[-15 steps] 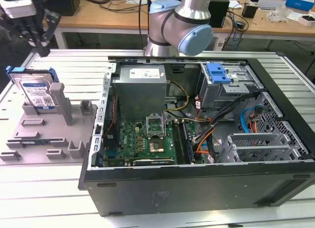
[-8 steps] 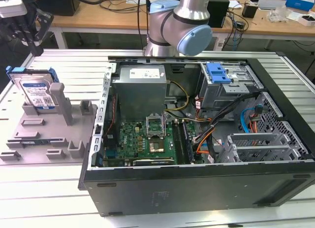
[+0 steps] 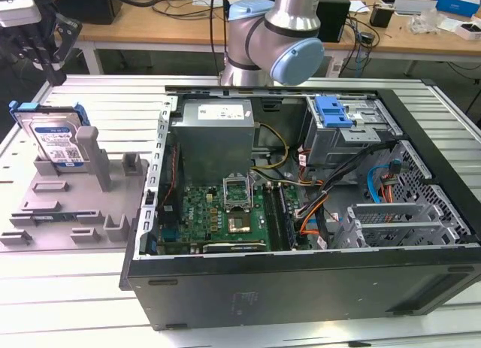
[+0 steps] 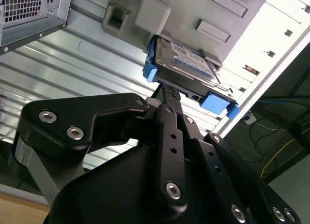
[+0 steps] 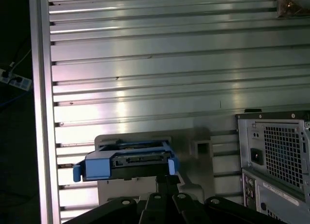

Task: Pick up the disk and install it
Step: 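Pick up the disk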

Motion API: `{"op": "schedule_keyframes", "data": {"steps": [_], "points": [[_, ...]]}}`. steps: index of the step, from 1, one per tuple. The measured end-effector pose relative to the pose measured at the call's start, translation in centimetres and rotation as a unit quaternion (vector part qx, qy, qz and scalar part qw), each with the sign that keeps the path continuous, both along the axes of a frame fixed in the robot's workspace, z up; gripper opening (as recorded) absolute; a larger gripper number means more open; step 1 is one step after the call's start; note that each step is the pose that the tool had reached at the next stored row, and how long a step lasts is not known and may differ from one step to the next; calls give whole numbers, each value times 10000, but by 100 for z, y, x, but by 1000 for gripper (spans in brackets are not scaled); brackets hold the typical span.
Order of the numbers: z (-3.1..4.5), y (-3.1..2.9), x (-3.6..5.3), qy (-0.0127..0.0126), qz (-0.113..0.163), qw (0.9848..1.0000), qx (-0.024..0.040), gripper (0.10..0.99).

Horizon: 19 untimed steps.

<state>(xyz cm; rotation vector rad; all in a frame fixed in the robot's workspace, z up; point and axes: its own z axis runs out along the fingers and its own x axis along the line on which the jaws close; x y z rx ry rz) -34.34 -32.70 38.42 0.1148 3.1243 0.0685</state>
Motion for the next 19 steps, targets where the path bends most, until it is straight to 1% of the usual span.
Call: {"op": "schedule_keyframes", "data": {"steps": [4,5,6,7,9,11,12,13,14,15,16,18,19], "points": [[-1,1,0,0,16,10000,-4,106],[-1,2,-1,0,205,9998,-4,106],[-3,2,-1,0,439,9990,-4,106],[-5,2,0,0,617,9981,-4,106],[-9,2,0,1,919,9958,-4,106],[-11,2,0,4,1100,9939,-4,106],[-12,1,0,7,1287,9917,-4,106],[-13,2,0,10,1470,9891,-3,106],[-14,2,0,13,1693,9856,-3,106],[-15,2,0,14,1819,9833,-3,106],[-16,2,0,16,1913,9815,-3,106],[-17,1,0,18,2121,9772,-3,106],[-17,2,0,19,2236,9747,-3,106]]}}
